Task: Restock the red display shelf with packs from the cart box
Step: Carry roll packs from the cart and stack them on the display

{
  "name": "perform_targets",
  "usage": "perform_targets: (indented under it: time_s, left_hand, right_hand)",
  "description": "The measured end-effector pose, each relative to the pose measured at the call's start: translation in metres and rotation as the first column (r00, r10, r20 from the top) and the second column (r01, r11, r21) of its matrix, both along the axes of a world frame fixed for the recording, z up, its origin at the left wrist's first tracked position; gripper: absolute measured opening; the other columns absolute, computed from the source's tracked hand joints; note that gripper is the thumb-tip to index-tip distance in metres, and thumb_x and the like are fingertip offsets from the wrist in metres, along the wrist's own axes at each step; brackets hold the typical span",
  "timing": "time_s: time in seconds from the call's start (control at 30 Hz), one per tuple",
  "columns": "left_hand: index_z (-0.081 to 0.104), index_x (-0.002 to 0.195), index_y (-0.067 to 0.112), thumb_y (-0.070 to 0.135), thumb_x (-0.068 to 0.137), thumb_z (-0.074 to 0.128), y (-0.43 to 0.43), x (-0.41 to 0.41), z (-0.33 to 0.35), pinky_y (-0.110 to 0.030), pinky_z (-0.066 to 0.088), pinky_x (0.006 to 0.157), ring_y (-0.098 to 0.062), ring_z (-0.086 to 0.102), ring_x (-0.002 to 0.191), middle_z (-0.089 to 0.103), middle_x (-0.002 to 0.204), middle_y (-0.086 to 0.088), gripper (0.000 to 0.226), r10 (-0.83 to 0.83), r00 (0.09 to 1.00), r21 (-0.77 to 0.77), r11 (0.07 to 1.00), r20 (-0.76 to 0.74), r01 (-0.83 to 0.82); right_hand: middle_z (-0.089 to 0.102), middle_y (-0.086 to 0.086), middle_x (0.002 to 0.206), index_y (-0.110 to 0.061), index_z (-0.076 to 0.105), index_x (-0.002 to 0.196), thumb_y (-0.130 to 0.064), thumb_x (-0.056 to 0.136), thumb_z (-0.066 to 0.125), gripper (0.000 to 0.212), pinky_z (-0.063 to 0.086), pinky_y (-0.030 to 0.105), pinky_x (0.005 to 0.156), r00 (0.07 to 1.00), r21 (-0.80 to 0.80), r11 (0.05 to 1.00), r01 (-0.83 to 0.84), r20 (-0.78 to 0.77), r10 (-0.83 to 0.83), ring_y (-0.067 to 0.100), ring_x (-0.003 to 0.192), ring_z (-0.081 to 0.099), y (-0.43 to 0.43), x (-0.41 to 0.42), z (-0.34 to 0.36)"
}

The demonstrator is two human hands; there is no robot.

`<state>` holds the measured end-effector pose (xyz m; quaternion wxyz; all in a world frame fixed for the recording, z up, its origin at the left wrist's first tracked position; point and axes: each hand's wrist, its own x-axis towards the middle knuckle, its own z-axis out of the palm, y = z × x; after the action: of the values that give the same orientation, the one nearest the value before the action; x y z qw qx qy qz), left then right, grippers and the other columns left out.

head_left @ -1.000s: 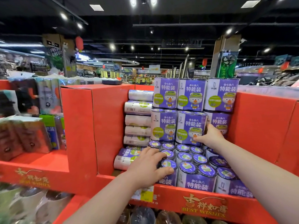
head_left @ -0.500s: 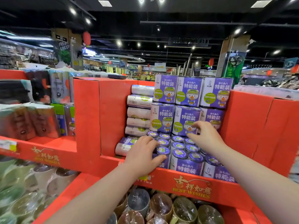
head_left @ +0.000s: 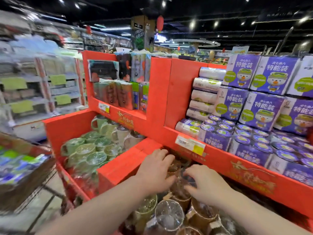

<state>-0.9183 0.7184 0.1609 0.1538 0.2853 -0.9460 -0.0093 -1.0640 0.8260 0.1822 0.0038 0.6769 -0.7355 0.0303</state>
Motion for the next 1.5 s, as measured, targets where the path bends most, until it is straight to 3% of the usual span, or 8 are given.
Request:
perform_targets:
  time_s: [0.13,0.23,0.3,0.4,0.63,0.87,1.03,1.5]
  left_hand:
    - [0.059,0.117,0.011,0.057,0.067,0.038,-0.005,0.047,-0.002,-0.045,0.052,0.087,-0.036,0.058,0.106,0.060,0.116,-0.014,0.071,0.103,0.994,-0.002,0.995,-0.038,-0.103]
    - [0.049,0.133,0.014,0.060,0.073,0.036,-0.009,0.092,-0.004,-0.043,0.041,0.102,-0.034,0.045,0.124,0.049,0.133,-0.012,0.077,0.197,0.980,-0.004,0.980,-0.022,-0.197]
    - [0.039,0.141,0.017,0.056,0.082,0.047,-0.013,0.130,-0.010,-0.040,0.033,0.109,-0.029,0.034,0.134,0.038,0.144,-0.008,0.071,0.263,0.965,-0.011,0.965,0.006,-0.263]
    - [0.034,0.142,0.020,0.053,0.086,0.051,-0.016,0.197,-0.026,-0.038,0.032,0.109,-0.024,0.031,0.135,0.034,0.145,-0.003,0.068,0.341,0.937,0.010,0.940,0.072,-0.342]
    - [0.035,0.141,0.023,0.053,0.084,0.051,-0.005,0.370,-0.071,-0.037,0.035,0.106,-0.024,0.036,0.130,0.040,0.138,-0.002,0.066,0.500,0.843,0.100,0.845,0.198,-0.525]
    - [0.034,0.139,0.024,0.054,0.083,0.050,0.007,0.503,-0.107,-0.041,0.033,0.108,-0.025,0.033,0.132,0.038,0.142,-0.002,0.065,0.610,0.730,0.188,0.713,0.309,-0.676]
    - [0.019,0.150,0.025,0.055,0.089,0.045,0.010,0.556,-0.123,-0.040,0.027,0.113,-0.026,0.026,0.138,0.031,0.149,-0.003,0.073,0.640,0.675,0.231,0.641,0.367,-0.732]
    - [0.032,0.142,0.020,0.049,0.089,0.049,-0.127,0.643,-0.111,-0.036,0.033,0.108,-0.024,0.033,0.133,0.037,0.142,-0.002,0.063,0.768,0.523,0.192,0.487,0.370,-0.852]
  right_hand:
    - [0.056,-0.001,0.115,-0.024,0.056,0.110,-0.040,0.088,0.051,0.027,0.044,0.034,0.090,0.999,0.067,0.997,-0.034,-0.015,0.035,0.023,0.112,0.052,-0.009,0.034,-0.014]
    - [0.055,-0.002,0.118,-0.025,0.054,0.117,-0.040,0.089,0.051,0.032,0.043,0.034,0.093,0.997,0.027,0.996,-0.080,-0.010,0.081,0.022,0.116,0.050,-0.020,0.068,-0.010]
    - [0.055,-0.003,0.120,-0.027,0.054,0.120,-0.043,0.088,0.052,0.035,0.042,0.033,0.096,0.995,-0.014,0.995,-0.102,0.012,0.102,0.021,0.117,0.050,-0.030,0.097,-0.005]
    - [0.056,-0.003,0.120,-0.028,0.055,0.121,-0.044,0.087,0.054,0.037,0.042,0.034,0.096,0.990,-0.053,0.989,-0.137,0.013,0.137,0.022,0.117,0.051,-0.046,0.153,0.000]
    - [0.061,0.002,0.116,-0.018,0.058,0.114,-0.038,0.087,0.055,0.033,0.046,0.037,0.091,0.964,-0.063,0.968,-0.244,0.092,0.249,0.026,0.113,0.054,-0.086,0.311,-0.005]
    - [0.056,0.001,0.128,-0.024,0.054,0.128,-0.037,0.088,0.056,0.042,0.042,0.035,0.099,0.918,-0.078,0.937,-0.339,0.189,0.348,0.024,0.122,0.050,-0.116,0.440,-0.023]
    - [0.054,0.001,0.132,-0.023,0.053,0.128,-0.035,0.088,0.055,0.042,0.042,0.037,0.099,0.889,-0.042,0.908,-0.418,0.189,0.418,0.025,0.122,0.050,-0.144,0.498,-0.045]
    - [0.053,0.001,0.126,-0.023,0.051,0.125,-0.034,0.089,0.050,0.038,0.042,0.034,0.092,0.822,0.267,0.778,-0.569,0.222,0.524,0.024,0.118,0.050,-0.281,0.577,-0.148]
